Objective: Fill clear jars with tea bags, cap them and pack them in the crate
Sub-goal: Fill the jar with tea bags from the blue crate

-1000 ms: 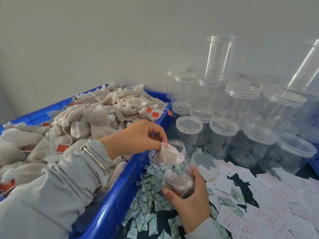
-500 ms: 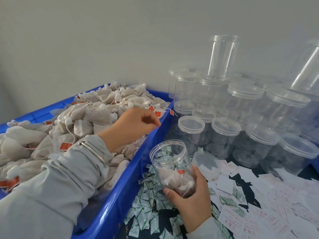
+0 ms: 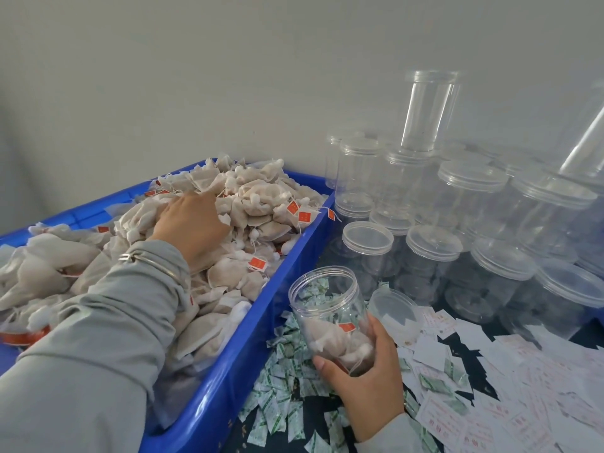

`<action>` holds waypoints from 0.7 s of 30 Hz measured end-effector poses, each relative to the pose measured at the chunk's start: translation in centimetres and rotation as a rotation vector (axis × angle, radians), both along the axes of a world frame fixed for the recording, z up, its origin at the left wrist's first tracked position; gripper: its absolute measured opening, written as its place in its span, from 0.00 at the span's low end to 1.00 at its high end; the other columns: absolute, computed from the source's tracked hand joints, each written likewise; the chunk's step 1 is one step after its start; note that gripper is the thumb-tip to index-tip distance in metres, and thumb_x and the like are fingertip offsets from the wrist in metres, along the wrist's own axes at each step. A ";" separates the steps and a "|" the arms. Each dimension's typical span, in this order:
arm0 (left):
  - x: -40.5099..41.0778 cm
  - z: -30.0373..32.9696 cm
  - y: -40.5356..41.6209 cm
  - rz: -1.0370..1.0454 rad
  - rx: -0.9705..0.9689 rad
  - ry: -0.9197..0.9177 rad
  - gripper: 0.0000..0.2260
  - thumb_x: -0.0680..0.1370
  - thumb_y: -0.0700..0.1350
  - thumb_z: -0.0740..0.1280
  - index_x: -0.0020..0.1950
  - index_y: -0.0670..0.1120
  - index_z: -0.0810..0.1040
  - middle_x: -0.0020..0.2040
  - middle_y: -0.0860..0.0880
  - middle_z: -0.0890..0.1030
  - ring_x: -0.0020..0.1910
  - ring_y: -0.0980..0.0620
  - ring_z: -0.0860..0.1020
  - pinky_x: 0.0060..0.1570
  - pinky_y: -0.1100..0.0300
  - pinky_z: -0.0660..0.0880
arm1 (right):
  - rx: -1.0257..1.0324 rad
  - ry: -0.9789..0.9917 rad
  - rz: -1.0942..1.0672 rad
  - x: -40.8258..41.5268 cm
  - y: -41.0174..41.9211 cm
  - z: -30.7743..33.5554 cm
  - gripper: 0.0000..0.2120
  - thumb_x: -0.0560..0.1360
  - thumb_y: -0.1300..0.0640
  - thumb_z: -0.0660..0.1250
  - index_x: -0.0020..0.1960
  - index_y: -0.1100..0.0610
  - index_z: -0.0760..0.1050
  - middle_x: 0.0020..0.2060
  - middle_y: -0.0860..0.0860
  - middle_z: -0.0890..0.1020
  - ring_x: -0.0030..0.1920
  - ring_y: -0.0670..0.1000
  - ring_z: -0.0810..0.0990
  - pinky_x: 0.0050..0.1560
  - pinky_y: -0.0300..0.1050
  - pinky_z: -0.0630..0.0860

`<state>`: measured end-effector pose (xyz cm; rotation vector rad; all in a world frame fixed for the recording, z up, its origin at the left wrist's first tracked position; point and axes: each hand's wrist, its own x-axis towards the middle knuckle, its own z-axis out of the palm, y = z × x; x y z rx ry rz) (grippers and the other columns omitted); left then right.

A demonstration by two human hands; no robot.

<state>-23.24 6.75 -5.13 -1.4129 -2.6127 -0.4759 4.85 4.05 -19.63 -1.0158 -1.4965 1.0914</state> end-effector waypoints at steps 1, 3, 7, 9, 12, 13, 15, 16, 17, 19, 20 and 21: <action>0.0 0.0 0.0 -0.003 0.011 0.001 0.22 0.72 0.45 0.66 0.66 0.45 0.71 0.61 0.38 0.74 0.61 0.37 0.71 0.57 0.48 0.68 | -0.001 0.003 0.002 0.0 0.0 0.0 0.40 0.57 0.57 0.82 0.55 0.31 0.64 0.59 0.35 0.70 0.58 0.32 0.69 0.55 0.33 0.67; 0.1 0.1 0.0 -0.005 0.036 -0.008 0.21 0.72 0.44 0.67 0.65 0.44 0.72 0.60 0.38 0.75 0.60 0.38 0.72 0.52 0.50 0.67 | -0.011 0.012 0.005 0.1 0.0 -0.1 0.40 0.56 0.56 0.83 0.56 0.31 0.64 0.60 0.35 0.70 0.59 0.33 0.69 0.58 0.37 0.67; 0.0 0.2 0.2 -0.009 0.069 -0.022 0.15 0.72 0.43 0.66 0.59 0.44 0.77 0.58 0.42 0.76 0.57 0.41 0.73 0.48 0.55 0.66 | -0.013 0.004 0.010 0.0 0.0 -0.1 0.40 0.56 0.54 0.83 0.56 0.30 0.64 0.60 0.35 0.69 0.59 0.34 0.69 0.59 0.39 0.67; 0.0 0.3 0.2 -0.034 0.149 -0.059 0.12 0.72 0.42 0.65 0.54 0.45 0.79 0.56 0.44 0.78 0.54 0.43 0.74 0.47 0.55 0.68 | -0.004 0.001 0.007 0.0 0.0 -0.1 0.40 0.56 0.56 0.83 0.56 0.31 0.64 0.60 0.36 0.70 0.60 0.38 0.70 0.61 0.42 0.69; 0.2 0.4 0.3 -0.065 0.258 -0.086 0.11 0.73 0.42 0.67 0.54 0.46 0.80 0.55 0.45 0.79 0.51 0.46 0.74 0.46 0.56 0.66 | 0.001 -0.009 0.003 0.0 0.0 -0.1 0.40 0.56 0.57 0.83 0.56 0.32 0.64 0.60 0.38 0.70 0.62 0.42 0.71 0.62 0.44 0.69; 0.2 0.5 0.3 -0.068 0.296 -0.094 0.10 0.73 0.43 0.68 0.54 0.46 0.80 0.54 0.46 0.79 0.51 0.47 0.73 0.46 0.57 0.65 | -0.001 -0.009 0.004 0.1 0.0 -0.1 0.40 0.56 0.57 0.83 0.56 0.31 0.64 0.60 0.38 0.70 0.62 0.42 0.71 0.62 0.44 0.69; 0.4 0.8 0.2 -0.076 0.376 -0.093 0.08 0.73 0.45 0.70 0.51 0.47 0.81 0.46 0.49 0.79 0.48 0.49 0.74 0.46 0.59 0.64 | -0.009 -0.012 0.006 0.1 -0.1 0.0 0.40 0.56 0.56 0.83 0.56 0.31 0.64 0.60 0.38 0.70 0.61 0.40 0.70 0.61 0.42 0.68; 0.5 0.9 0.1 -0.083 0.420 -0.098 0.06 0.73 0.45 0.70 0.50 0.47 0.81 0.40 0.52 0.77 0.45 0.50 0.74 0.45 0.60 0.64 | -0.012 -0.015 0.005 0.1 -0.1 0.0 0.40 0.56 0.56 0.83 0.56 0.31 0.64 0.61 0.38 0.70 0.61 0.39 0.70 0.60 0.41 0.68; 0.8 1.2 0.0 -0.091 0.471 -0.120 0.06 0.74 0.45 0.69 0.49 0.47 0.81 0.35 0.55 0.74 0.40 0.53 0.74 0.41 0.62 0.65 | -0.014 -0.015 0.004 0.1 -0.1 0.1 0.40 0.56 0.56 0.82 0.56 0.31 0.64 0.61 0.38 0.70 0.60 0.38 0.70 0.60 0.40 0.67; 1.5 1.6 -0.1 -0.116 0.564 -0.191 0.08 0.74 0.45 0.68 0.52 0.48 0.81 0.32 0.57 0.72 0.33 0.59 0.71 0.36 0.66 0.64 | -0.017 -0.012 0.005 0.1 -0.1 0.2 0.39 0.56 0.56 0.82 0.56 0.32 0.64 0.60 0.38 0.70 0.59 0.35 0.70 0.59 0.38 0.67; 2.0 1.7 0.0 -0.134 0.588 -0.230 0.10 0.75 0.45 0.68 0.56 0.48 0.80 0.33 0.57 0.72 0.33 0.60 0.70 0.37 0.65 0.66 | -0.018 -0.010 0.008 0.1 -0.1 0.2 0.39 0.56 0.56 0.82 0.56 0.32 0.65 0.60 0.37 0.70 0.58 0.33 0.69 0.58 0.37 0.67; 2.5 1.9 0.0 -0.160 0.597 -0.286 0.12 0.76 0.45 0.68 0.59 0.48 0.79 0.34 0.57 0.73 0.32 0.61 0.70 0.40 0.62 0.70 | -0.022 -0.006 0.010 0.1 -0.1 0.3 0.39 0.57 0.57 0.82 0.56 0.32 0.65 0.60 0.37 0.70 0.58 0.33 0.69 0.58 0.36 0.67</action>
